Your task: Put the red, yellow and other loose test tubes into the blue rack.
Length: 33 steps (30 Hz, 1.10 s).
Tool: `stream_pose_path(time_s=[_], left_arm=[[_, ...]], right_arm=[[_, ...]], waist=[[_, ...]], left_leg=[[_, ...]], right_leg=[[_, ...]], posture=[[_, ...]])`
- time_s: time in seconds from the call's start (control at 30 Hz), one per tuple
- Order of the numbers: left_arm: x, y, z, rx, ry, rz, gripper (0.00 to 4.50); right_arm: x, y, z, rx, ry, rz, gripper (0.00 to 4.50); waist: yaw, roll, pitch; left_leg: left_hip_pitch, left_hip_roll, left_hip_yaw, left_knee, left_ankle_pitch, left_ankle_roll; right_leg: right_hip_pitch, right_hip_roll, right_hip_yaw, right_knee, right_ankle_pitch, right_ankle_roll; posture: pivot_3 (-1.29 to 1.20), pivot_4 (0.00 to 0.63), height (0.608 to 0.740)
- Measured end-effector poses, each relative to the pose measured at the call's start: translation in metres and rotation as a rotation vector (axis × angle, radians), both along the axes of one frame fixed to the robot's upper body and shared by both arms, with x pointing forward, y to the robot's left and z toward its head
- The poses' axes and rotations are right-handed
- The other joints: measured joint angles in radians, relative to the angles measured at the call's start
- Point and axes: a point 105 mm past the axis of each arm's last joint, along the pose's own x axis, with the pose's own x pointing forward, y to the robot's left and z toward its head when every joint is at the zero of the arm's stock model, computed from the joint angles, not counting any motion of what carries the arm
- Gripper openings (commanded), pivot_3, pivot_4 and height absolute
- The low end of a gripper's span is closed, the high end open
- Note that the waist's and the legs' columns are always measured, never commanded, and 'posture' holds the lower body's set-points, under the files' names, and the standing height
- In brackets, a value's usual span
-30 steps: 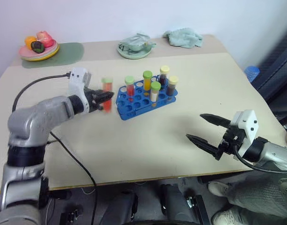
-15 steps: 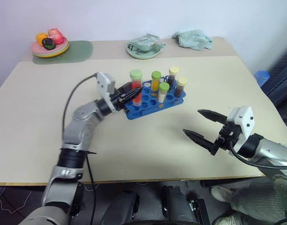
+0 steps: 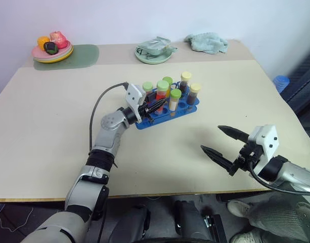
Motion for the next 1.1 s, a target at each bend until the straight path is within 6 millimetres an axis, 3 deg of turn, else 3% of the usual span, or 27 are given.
stream_pose_path(time_s=[0.2, 0.7, 1.1], left_arm=[[0.001, 0.007, 0.0, 0.007, -0.007, 0.012, 1.38], [-0.007, -0.005, -0.003, -0.012, 0.009, -0.06, 1.38], [-0.004, 0.002, -0.004, -0.018, 0.018, -0.027, 1.38]], right_arm=[[-0.001, -0.001, 0.0, -0.011, -0.017, 0.007, 4.5], [0.0, -0.004, -0.002, -0.013, -0.006, 0.009, 4.5], [0.001, -0.004, -0.002, -0.015, 0.002, -0.001, 4.5]], waist=[[0.001, 0.0, 0.0], [0.001, 0.0, 0.0], [0.0, 0.0, 0.0]], left_leg=[[0.0, 0.0, 0.0, 0.0, 0.0, 0.0], [0.0, 0.0, 0.0, 0.0, 0.0, 0.0], [0.001, 0.0, 0.0, 0.0, 0.0, 0.0]], right_leg=[[0.0, 0.0, 0.0, 0.0, 0.0, 0.0], [0.0, 0.0, 0.0, 0.0, 0.0, 0.0], [0.001, 0.0, 0.0, 0.0, 0.0, 0.0]], posture=[[0.0, 0.15, 0.74], [0.0, 0.15, 0.74], [0.0, 0.15, 0.74]])
